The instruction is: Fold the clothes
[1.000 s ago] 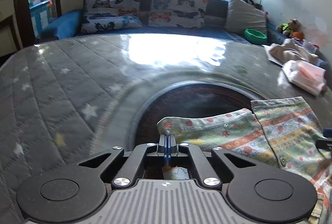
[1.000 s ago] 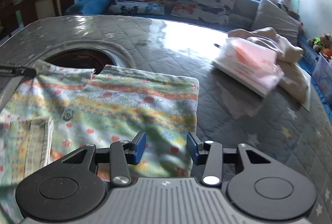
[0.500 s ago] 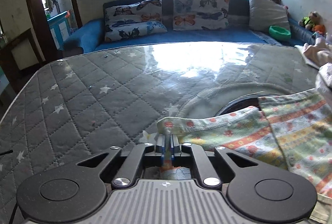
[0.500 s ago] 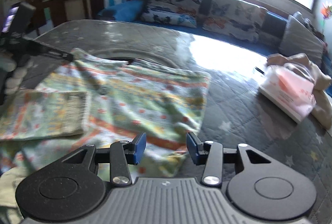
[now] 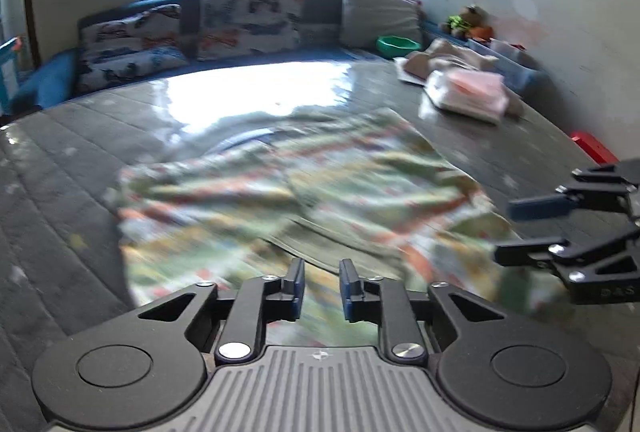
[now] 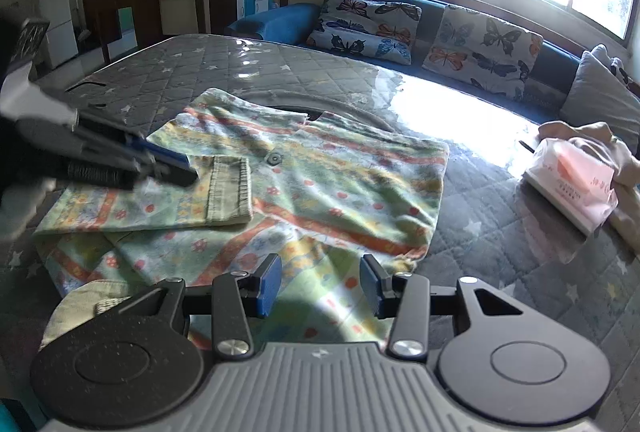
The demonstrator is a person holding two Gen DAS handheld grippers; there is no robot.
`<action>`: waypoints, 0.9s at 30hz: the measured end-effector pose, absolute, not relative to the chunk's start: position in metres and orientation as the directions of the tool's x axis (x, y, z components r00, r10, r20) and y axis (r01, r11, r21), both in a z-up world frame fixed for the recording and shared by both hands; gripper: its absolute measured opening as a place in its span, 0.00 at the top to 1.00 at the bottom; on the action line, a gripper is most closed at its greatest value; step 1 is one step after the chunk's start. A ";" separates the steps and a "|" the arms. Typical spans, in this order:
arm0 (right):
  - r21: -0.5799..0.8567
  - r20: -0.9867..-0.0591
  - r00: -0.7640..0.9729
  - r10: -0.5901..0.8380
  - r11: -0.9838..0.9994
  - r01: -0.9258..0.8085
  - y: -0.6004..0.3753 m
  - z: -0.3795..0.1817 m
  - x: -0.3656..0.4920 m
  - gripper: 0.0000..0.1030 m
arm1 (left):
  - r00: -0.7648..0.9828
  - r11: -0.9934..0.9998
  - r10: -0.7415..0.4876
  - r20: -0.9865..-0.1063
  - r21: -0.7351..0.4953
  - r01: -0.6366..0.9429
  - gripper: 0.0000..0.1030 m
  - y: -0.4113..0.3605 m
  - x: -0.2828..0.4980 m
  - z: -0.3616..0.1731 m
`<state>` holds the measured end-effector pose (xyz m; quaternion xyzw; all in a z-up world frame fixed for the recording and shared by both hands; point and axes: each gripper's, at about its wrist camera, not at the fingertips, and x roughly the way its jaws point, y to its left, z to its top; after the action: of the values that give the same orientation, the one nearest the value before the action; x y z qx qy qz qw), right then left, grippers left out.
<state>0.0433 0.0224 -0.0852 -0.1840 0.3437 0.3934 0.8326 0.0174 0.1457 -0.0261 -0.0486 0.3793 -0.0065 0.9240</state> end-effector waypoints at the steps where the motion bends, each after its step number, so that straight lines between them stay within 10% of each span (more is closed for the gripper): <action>1: -0.034 -0.718 0.452 0.529 0.622 -0.783 0.022 -0.086 0.041 0.58 | 0.710 0.995 -0.059 -0.702 -0.096 -0.012 0.77 0.142 0.019 -0.028; 9: -0.031 -0.721 0.446 0.530 0.618 -0.786 0.017 -0.087 0.027 0.58 | 0.705 0.997 -0.063 -0.706 -0.080 0.009 0.59 0.116 0.036 -0.042; 16: -0.035 -0.721 0.450 0.527 0.621 -0.783 0.014 -0.087 0.025 0.58 | 0.723 0.998 -0.040 -0.690 -0.060 -0.003 0.94 0.120 0.035 -0.049; 27: -0.040 -0.718 0.387 0.579 0.521 -0.853 0.047 -0.089 0.005 0.58 | 0.855 0.948 0.067 -0.514 -0.235 -0.215 0.96 0.192 -0.035 0.014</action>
<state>0.0046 0.0475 -0.0887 -0.2066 0.3311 0.4437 0.8067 -0.0352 0.1916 0.0144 -0.1436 0.2586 0.0740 0.9524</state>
